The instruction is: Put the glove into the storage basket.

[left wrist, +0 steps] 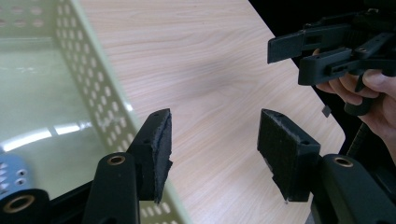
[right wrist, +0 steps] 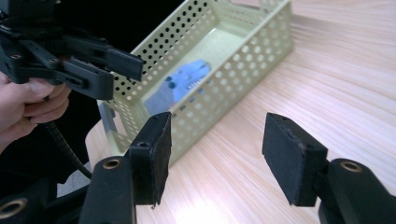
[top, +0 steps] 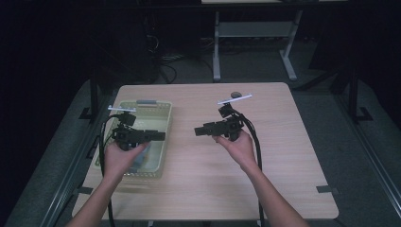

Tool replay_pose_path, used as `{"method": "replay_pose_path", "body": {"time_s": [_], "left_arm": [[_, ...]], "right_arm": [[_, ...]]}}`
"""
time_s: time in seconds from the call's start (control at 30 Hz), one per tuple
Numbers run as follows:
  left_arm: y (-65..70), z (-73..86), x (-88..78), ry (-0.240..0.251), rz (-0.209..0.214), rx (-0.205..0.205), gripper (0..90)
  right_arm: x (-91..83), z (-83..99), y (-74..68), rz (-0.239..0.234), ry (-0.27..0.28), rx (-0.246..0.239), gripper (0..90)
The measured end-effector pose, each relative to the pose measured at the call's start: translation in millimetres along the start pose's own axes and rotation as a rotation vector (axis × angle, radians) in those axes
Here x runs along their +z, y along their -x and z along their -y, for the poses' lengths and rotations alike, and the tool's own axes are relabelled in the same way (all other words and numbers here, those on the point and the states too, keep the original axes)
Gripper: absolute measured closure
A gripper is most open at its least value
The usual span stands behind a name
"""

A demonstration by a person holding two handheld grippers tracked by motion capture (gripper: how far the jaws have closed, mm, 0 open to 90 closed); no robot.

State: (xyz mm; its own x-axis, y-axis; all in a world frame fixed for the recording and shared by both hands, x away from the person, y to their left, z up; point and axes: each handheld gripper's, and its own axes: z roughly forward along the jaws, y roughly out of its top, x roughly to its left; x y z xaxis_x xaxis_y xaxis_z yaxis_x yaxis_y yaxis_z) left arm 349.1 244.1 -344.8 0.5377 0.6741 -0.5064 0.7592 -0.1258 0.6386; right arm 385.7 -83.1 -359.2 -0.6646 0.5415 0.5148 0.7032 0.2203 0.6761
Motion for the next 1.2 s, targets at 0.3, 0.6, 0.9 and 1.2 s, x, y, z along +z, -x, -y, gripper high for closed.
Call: {"method": "replay_pose_path", "body": {"time_s": [0.3,0.6,0.9,1.2], "left_arm": [[20.7,6.4,19.9,0.004,0.031,0.027,39.2],[37.1,17.4,39.4,0.007,0.063,0.046,35.6],[60.5,24.6,56.5,0.014,0.096,0.093,33.5],[81.2,39.2,86.7,-0.026,0.140,0.125,30.7]], "right_arm": [[-29.2,23.7,13.6,0.034,0.015,0.026,39.5],[-51.4,43.1,21.5,0.070,0.018,0.045,37.6],[-67.9,71.8,37.4,0.095,0.033,0.084,35.5],[-86.0,95.6,50.6,0.122,0.050,0.123,33.0]]}}
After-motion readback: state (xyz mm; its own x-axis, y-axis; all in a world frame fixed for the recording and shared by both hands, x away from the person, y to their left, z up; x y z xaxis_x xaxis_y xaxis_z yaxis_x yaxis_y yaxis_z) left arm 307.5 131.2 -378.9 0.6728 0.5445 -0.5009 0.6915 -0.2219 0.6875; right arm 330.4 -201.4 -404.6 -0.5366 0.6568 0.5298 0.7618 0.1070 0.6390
